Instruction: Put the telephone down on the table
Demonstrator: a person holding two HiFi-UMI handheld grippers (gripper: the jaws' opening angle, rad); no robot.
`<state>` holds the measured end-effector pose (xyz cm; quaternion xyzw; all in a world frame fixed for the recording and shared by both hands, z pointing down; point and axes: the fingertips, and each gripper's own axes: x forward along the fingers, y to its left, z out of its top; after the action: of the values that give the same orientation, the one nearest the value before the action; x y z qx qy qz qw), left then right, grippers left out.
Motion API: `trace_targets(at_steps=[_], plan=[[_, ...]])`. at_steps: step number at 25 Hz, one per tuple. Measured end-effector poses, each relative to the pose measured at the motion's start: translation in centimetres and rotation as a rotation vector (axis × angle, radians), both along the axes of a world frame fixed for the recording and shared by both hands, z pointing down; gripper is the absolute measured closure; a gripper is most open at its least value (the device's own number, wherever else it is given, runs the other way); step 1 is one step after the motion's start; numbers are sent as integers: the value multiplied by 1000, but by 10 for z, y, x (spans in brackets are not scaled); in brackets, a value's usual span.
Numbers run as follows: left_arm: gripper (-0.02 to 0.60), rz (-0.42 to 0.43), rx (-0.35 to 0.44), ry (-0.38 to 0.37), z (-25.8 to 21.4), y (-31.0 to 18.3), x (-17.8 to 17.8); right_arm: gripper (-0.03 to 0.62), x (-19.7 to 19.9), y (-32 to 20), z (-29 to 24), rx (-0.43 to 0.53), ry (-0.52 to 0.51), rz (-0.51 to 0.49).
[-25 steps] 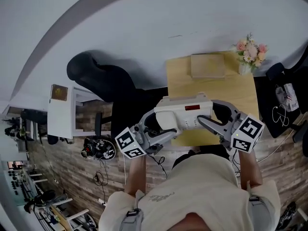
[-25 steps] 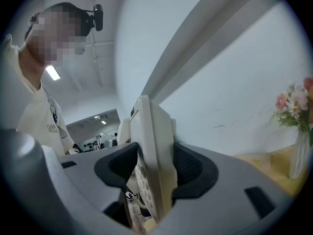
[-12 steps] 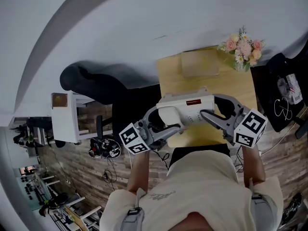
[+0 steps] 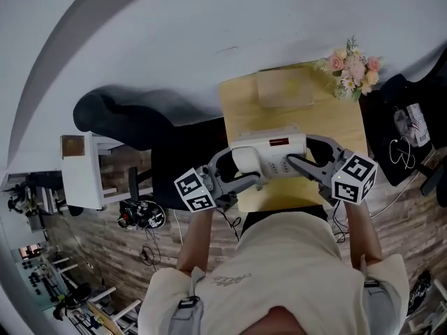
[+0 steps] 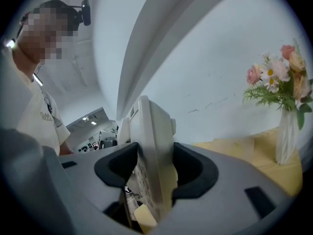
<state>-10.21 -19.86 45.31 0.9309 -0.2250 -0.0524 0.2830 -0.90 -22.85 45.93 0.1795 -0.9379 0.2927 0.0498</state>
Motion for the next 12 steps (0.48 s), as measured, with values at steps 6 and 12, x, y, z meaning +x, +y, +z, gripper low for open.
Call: trace_targets(at_steps=[6, 12], plan=[[202, 28, -84, 7, 42, -2, -10, 379, -10, -1, 42, -91, 42, -21], [204, 19, -210, 29, 92, 2, -23, 379, -23, 4, 95, -227, 56, -44]])
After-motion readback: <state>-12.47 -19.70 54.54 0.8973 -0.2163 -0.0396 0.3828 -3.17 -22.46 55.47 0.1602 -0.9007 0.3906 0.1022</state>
